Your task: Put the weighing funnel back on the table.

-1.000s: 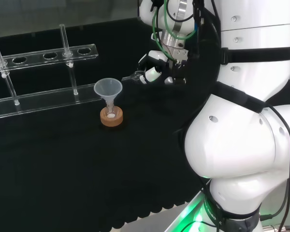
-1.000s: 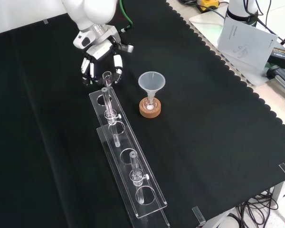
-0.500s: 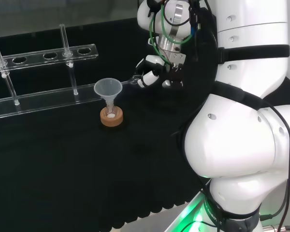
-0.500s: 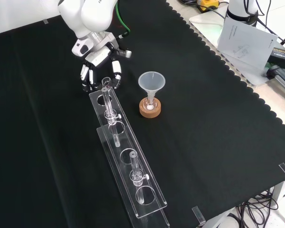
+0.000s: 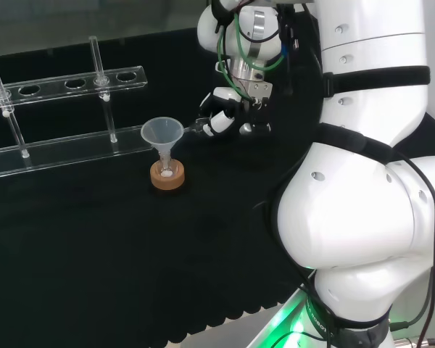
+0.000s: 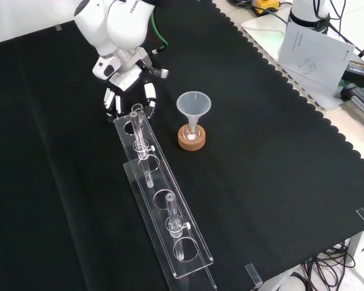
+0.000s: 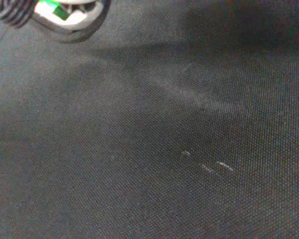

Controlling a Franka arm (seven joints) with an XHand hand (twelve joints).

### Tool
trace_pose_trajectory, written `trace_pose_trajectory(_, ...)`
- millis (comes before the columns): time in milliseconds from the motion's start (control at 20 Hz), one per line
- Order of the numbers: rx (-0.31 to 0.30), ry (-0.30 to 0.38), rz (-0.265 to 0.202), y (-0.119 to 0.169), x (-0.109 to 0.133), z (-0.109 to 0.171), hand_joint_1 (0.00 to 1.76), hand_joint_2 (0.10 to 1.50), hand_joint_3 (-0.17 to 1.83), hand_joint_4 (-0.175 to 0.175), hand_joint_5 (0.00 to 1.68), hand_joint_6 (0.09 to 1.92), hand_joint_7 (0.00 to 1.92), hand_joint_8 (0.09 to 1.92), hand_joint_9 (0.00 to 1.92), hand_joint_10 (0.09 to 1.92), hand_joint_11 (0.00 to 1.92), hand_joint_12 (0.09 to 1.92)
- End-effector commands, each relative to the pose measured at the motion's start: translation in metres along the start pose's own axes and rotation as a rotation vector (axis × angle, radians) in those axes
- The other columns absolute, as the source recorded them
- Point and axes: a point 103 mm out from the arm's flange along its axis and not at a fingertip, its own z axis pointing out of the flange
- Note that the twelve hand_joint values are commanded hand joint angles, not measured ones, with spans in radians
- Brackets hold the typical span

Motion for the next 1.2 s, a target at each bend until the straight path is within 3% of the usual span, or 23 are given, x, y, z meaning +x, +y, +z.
trace_pose_trajectory(50, 0.003, -0.015, 0.003, 0.002, 0.001, 0.001, 1.07, 0.74, 0.64, 0.175, 1.11, 0.95, 0.42, 0.69, 0.73, 0.52, 0.53, 1.24)
trace_pose_trajectory(700, 0.024, -0.064, 0.008, 0.005, 0.006, 0.0, 1.08, 0.73, 0.64, 0.175, 1.13, 0.91, 0.42, 0.69, 0.73, 0.53, 0.53, 1.24)
trace_pose_trajectory(850, 0.054, -0.074, 0.007, 0.005, 0.008, 0.001, 1.06, 0.86, 0.37, 0.175, 1.12, 0.84, 0.38, 0.71, 0.71, 0.54, 0.51, 1.26)
trace_pose_trajectory(950, 0.082, -0.075, 0.011, 0.005, 0.009, 0.002, 0.96, 0.85, 0.26, 0.148, 1.04, 0.71, 0.34, 0.71, 0.68, 0.55, 0.49, 1.27)
trace_pose_trajectory(1200, 0.104, -0.096, 0.009, 0.005, 0.012, 0.002, 0.89, 0.71, 0.44, 0.073, 0.85, 0.64, 0.27, 0.7, 0.62, 0.59, 0.44, 1.28)
